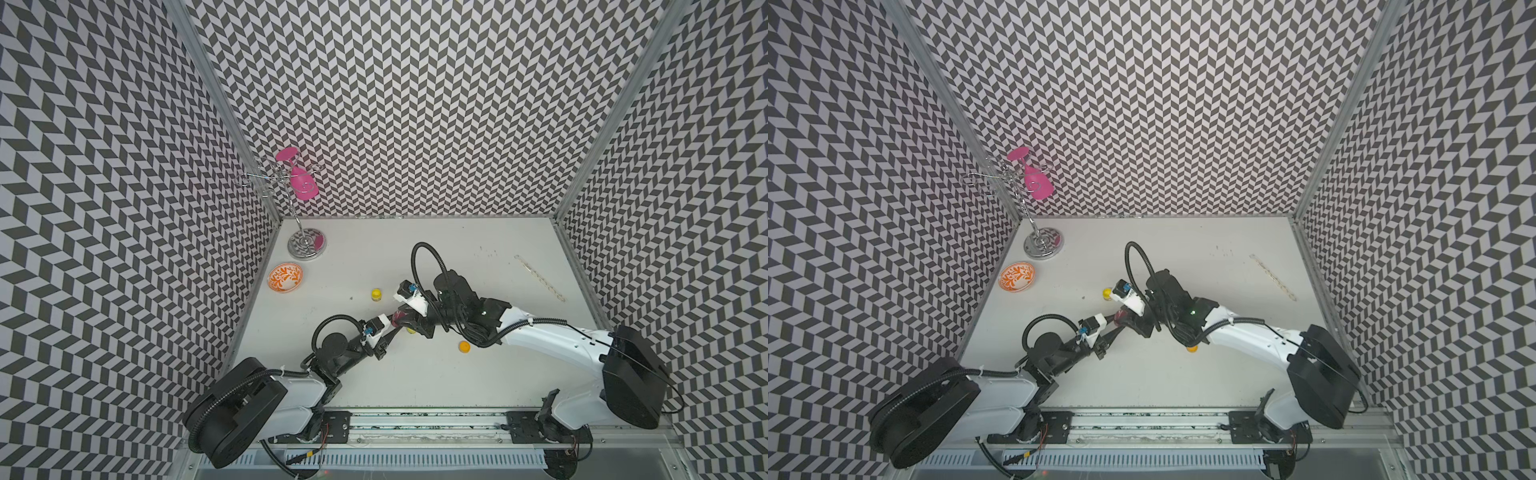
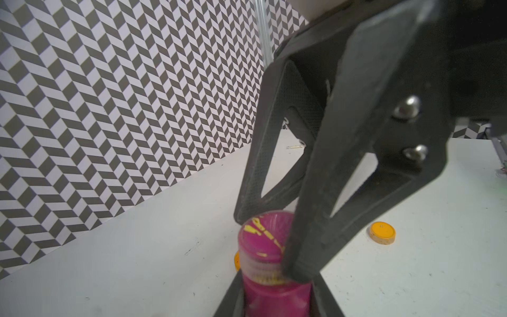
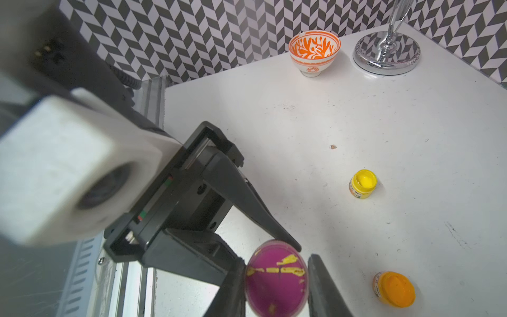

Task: Close the paint jar lid
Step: Close the lid on the paint jar.

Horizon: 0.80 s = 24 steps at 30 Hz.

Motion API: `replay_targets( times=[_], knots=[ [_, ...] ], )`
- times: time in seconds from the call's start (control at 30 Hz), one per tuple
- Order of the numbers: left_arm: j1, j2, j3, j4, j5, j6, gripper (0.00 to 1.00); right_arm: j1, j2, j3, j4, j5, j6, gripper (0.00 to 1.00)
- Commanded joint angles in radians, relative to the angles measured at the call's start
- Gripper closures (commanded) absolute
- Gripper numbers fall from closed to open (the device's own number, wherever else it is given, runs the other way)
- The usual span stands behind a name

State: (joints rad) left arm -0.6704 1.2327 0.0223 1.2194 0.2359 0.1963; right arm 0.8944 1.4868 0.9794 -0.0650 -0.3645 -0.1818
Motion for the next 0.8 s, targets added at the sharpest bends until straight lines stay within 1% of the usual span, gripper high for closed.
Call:
replay_targets(
  times=[0.0,0.13,0.2,0.33,0.37,0.47,0.53,0.57,0.63,0.77],
  knots=[
    [-0.041,-0.057,0.04,0.352,-0.018,0.012,0.71,0.027,0.059,-0.018,-0.059,0.065,0.085,0.77],
    [-0.041,-0.028,0.03,0.423,-0.101,0.014,0.71,0.045,0.054,-0.025,-0.022,0.095,0.154,0.77],
    [-0.041,-0.02,0.031,0.439,-0.121,0.012,0.72,0.058,0.068,-0.023,-0.019,0.122,0.181,0.77],
    [-0.041,-0.022,0.028,0.439,-0.175,0.021,0.72,0.088,0.107,-0.023,0.006,0.194,0.27,0.78],
    [-0.041,-0.027,0.028,0.436,-0.189,0.025,0.72,0.093,0.115,-0.026,0.018,0.197,0.295,0.78],
    [-0.041,-0.034,0.026,0.425,-0.255,0.027,0.72,0.12,0.143,-0.037,0.066,0.232,0.382,0.78],
    [-0.042,-0.041,0.024,0.415,-0.303,0.029,0.72,0.148,0.169,-0.033,0.075,0.307,0.439,0.78],
    [-0.042,-0.042,0.022,0.413,-0.32,0.031,0.72,0.158,0.18,-0.028,0.081,0.325,0.454,0.79],
    [-0.043,-0.043,0.018,0.418,-0.356,0.035,0.73,0.167,0.204,-0.017,0.093,0.331,0.499,0.79],
    [-0.043,-0.031,0.005,0.45,-0.369,0.048,0.72,0.188,0.248,0.018,0.09,0.301,0.529,0.78]
  ],
)
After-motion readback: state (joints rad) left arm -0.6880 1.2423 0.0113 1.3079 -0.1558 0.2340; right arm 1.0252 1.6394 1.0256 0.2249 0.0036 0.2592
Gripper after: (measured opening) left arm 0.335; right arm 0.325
